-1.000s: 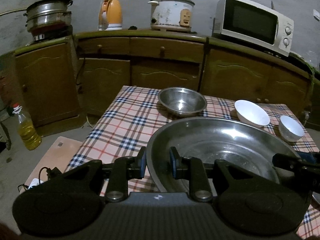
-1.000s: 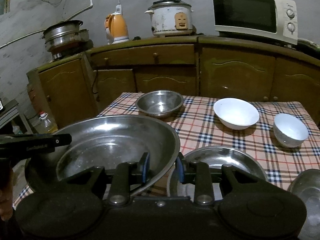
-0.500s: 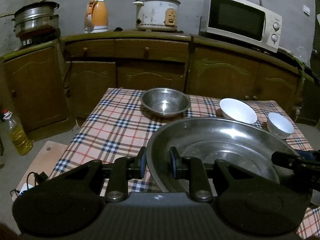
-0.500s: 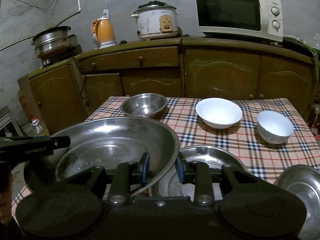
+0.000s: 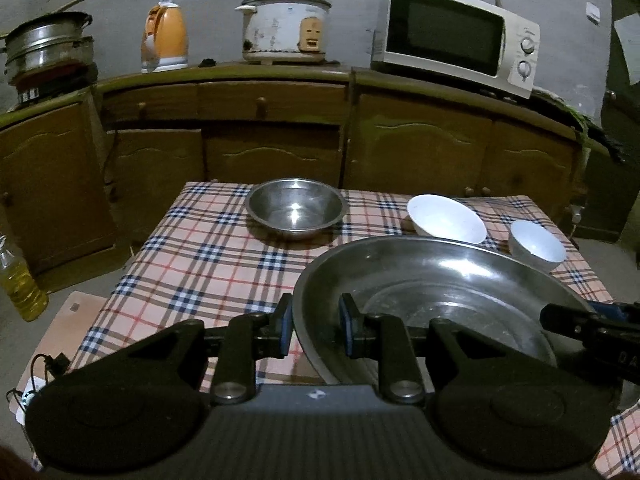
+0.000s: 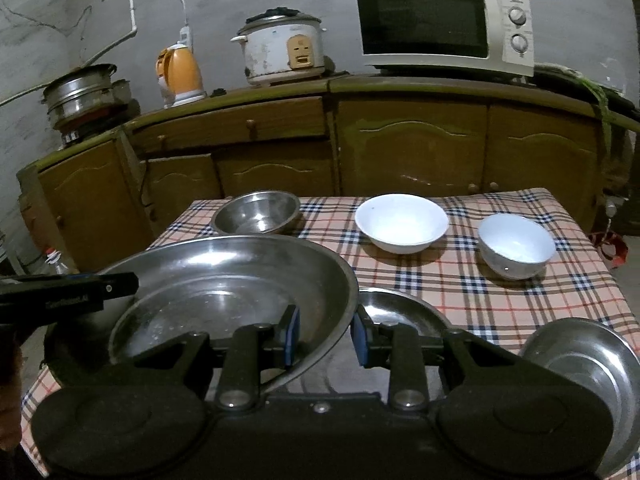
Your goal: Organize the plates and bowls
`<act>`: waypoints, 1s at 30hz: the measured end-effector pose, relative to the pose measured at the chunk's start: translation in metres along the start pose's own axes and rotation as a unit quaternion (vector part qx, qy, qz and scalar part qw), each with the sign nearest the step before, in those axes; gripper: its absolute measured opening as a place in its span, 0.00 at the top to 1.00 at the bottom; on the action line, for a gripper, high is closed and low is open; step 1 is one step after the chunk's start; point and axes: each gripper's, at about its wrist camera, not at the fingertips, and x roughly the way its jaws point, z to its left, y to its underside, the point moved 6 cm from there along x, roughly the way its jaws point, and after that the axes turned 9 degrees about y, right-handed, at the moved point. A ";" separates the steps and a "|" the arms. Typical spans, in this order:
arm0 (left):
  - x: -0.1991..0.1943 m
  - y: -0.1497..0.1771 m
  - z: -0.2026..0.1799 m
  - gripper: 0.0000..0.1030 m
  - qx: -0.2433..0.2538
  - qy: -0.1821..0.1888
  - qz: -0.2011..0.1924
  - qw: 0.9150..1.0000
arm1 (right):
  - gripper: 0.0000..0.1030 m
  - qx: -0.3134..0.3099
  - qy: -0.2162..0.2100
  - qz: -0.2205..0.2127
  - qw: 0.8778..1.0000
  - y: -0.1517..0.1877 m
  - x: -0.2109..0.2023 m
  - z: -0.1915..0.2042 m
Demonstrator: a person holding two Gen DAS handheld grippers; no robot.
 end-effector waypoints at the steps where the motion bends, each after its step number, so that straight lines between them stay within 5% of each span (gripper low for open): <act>1: 0.000 0.000 -0.002 0.77 0.001 0.002 0.000 1.000 | 0.65 0.001 0.003 0.000 1.000 0.000 -0.001 -0.002; 30: 0.017 -0.007 -0.078 0.77 0.039 0.076 0.005 0.996 | 0.65 0.046 0.079 0.006 0.996 0.004 -0.030 -0.082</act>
